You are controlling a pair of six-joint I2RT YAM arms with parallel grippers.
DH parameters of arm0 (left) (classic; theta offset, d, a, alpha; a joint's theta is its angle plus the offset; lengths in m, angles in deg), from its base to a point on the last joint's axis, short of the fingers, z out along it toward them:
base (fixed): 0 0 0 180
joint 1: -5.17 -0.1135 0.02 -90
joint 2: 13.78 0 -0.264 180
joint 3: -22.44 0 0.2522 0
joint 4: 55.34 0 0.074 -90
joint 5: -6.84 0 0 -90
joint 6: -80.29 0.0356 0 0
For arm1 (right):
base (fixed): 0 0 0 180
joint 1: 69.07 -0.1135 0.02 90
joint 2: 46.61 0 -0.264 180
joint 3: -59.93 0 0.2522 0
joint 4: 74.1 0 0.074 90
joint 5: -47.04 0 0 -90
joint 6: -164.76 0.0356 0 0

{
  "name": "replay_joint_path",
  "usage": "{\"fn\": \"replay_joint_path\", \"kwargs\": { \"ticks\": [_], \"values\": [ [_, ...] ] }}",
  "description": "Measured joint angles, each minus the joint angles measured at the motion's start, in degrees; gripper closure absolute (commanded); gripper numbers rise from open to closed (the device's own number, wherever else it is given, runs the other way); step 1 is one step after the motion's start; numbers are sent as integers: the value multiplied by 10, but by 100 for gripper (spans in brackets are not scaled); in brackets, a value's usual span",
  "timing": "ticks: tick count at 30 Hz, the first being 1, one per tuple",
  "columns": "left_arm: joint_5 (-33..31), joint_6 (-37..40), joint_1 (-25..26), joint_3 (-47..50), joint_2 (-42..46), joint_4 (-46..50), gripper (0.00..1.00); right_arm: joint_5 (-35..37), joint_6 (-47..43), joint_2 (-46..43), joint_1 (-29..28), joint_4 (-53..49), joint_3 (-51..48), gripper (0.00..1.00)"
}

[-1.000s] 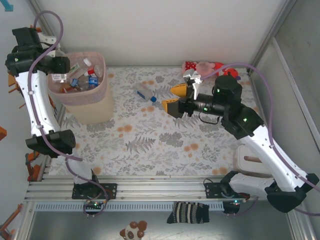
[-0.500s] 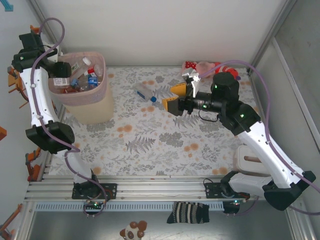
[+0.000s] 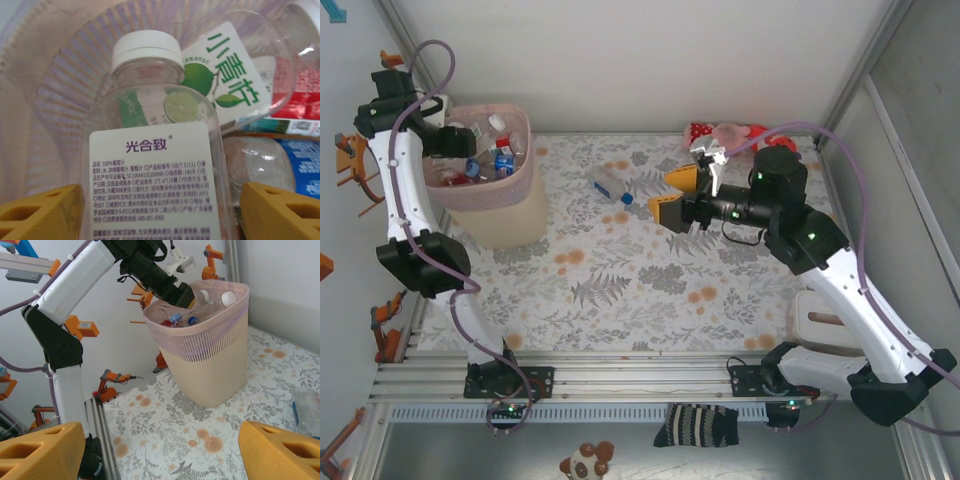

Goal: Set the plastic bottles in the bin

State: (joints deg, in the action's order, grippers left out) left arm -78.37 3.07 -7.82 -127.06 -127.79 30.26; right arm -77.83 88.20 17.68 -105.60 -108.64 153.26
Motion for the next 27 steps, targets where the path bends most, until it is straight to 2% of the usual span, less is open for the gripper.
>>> {"fn": "replay_joint_path", "kwargs": {
  "ticks": [5,11,14,22,27],
  "values": [
    [2,-8,-1,-32,11,11,14,2,0,-10,0,0,0,21],
    [27,-22,6,-33,43,11,25,6,0,-22,0,0,-9,21],
    [43,-29,26,-29,57,11,26,10,2,-25,0,0,-14,21],
    [74,-68,141,37,91,-11,27,50,7,-33,0,-24,-19,23],
    [50,-116,251,97,108,-72,27,78,11,-34,0,-49,-19,24]
  ]
}}
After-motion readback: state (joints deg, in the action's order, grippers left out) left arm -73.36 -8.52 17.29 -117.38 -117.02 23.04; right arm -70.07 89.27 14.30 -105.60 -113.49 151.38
